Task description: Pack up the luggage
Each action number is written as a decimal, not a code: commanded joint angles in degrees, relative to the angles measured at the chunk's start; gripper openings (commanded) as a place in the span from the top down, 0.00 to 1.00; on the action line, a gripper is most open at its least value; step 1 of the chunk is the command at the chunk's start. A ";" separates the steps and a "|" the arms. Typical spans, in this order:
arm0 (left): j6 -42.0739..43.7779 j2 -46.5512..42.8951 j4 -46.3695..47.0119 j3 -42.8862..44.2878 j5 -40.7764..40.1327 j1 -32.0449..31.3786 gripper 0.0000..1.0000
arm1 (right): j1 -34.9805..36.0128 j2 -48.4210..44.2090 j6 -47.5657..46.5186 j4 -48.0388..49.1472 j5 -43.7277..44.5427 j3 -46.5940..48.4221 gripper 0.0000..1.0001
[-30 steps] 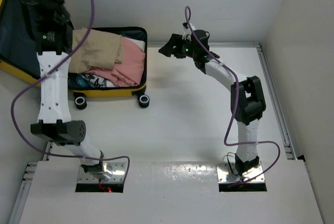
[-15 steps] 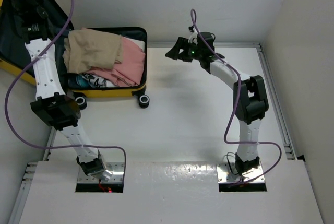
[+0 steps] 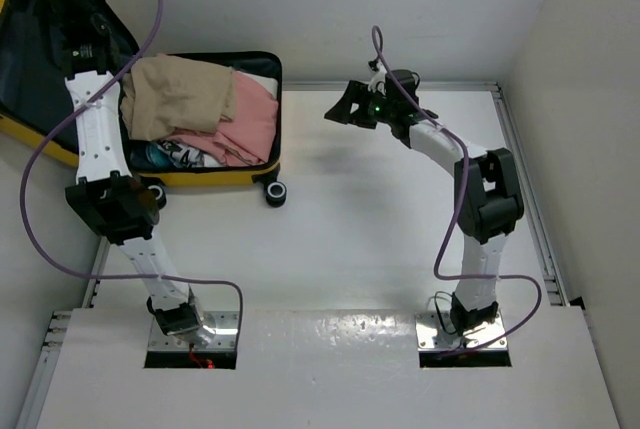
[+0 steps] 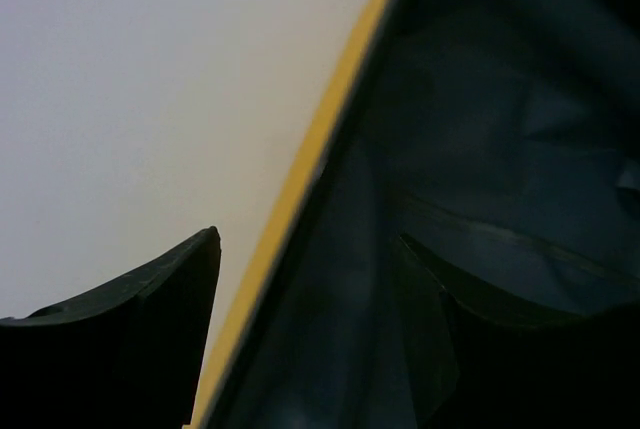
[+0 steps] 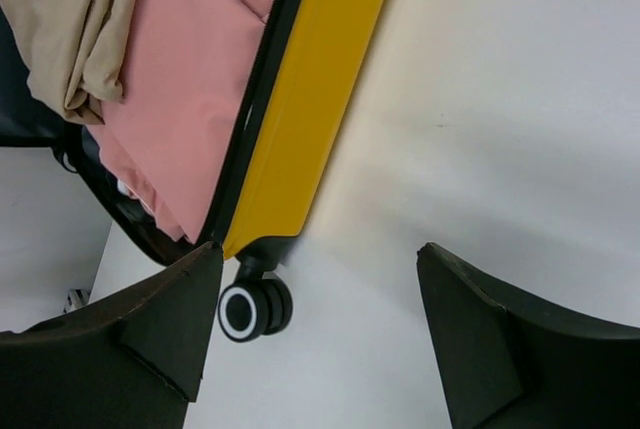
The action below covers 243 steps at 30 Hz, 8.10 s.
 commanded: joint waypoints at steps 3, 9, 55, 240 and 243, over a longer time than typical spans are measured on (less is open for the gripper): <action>-2.34 -2.95 -0.78 -3.90 4.60 -2.79 0.28 | -0.86 -3.32 -1.10 0.86 -0.35 -0.62 0.23; -2.34 2.34 -1.41 3.48 -2.35 -0.87 0.25 | -0.43 -1.30 0.03 -0.02 -0.35 3.15 0.23; 10.05 -7.34 -0.16 -5.32 3.98 -3.24 0.01 | 2.83 1.95 -0.58 -0.81 1.05 4.83 0.23; -45.14 0.57 -1.84 -40.20 61.58 -19.41 0.44 | -27.59 5.30 -15.09 -46.61 13.00 14.42 0.41; -42.68 -0.03 -1.30 -40.98 69.34 -19.41 0.44 | -26.10 6.43 -14.29 -45.11 12.75 14.40 0.39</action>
